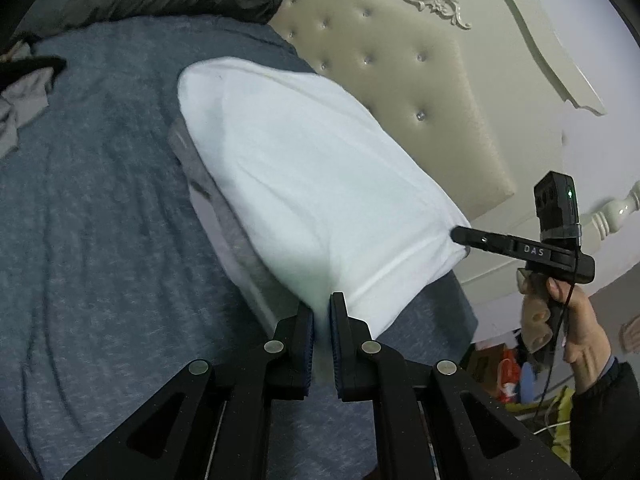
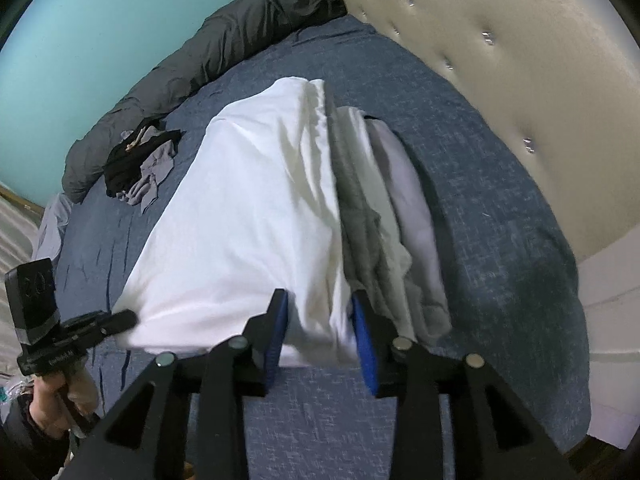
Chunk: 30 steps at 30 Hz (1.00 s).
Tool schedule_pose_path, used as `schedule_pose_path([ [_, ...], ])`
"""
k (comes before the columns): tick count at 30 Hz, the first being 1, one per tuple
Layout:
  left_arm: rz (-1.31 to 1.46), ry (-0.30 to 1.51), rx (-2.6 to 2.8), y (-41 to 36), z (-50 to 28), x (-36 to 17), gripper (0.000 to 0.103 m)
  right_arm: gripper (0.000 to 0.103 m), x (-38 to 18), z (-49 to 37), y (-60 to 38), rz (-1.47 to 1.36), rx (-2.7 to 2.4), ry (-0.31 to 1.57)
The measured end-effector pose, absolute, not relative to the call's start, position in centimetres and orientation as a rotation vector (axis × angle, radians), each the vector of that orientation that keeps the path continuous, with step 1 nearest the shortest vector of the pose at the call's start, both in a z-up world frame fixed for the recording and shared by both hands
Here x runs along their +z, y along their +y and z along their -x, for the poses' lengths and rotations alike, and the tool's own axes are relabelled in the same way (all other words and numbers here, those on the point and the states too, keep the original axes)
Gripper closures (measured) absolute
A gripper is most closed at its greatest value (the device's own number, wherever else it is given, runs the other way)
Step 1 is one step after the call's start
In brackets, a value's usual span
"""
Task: Fold clothes
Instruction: 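Lower the white polo onto the grey clothes stack with both tools, then open the left tool to release the polo while the right tool holds it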
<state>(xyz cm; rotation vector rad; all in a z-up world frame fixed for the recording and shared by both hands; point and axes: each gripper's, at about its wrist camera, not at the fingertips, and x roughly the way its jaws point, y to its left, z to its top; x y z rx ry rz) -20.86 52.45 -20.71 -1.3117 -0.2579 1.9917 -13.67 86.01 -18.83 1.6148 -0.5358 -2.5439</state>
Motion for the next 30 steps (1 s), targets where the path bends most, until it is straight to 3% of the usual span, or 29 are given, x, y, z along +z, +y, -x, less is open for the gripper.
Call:
schedule_pose_path([
  [9, 1.204, -0.155, 2.037, 52.2, 20.1, -17.8, 0.095, 0.068, -17.1, 10.6, 87.6, -1.481, -2.627, -0.666],
  [17, 1.234, -0.141, 2.013, 53.4, 19.9, -19.2, 0.095, 0.068, -16.0, 9.8, 87.4, -1.358, -2.68, -0.787],
  [21, 1.25, -0.138, 2.007, 53.9, 20.0, -19.8, 0.095, 0.068, -16.7, 10.8, 86.1, -1.404, -2.63, -0.741],
  [27, 1.259, -0.139, 2.003, 54.2, 20.0, -20.1, 0.095, 0.069, -18.1, 11.3, 86.1, -1.415, -2.641, -0.818],
  [28, 1.26, -0.139, 2.0, 54.2, 20.1, -20.2, 0.095, 0.071, -18.2, 11.3, 86.1, -1.405, -2.638, -0.822],
  [29, 1.259, -0.138, 2.0, 54.2, 20.1, -20.2, 0.095, 0.082, -18.2, 11.1, 86.1, -1.392, -2.645, -0.819],
  [30, 1.259, -0.138, 1.999, 54.2, 20.1, -20.3, 0.095, 0.086, -18.1, 11.0, 86.1, -1.375, -2.658, -0.816],
])
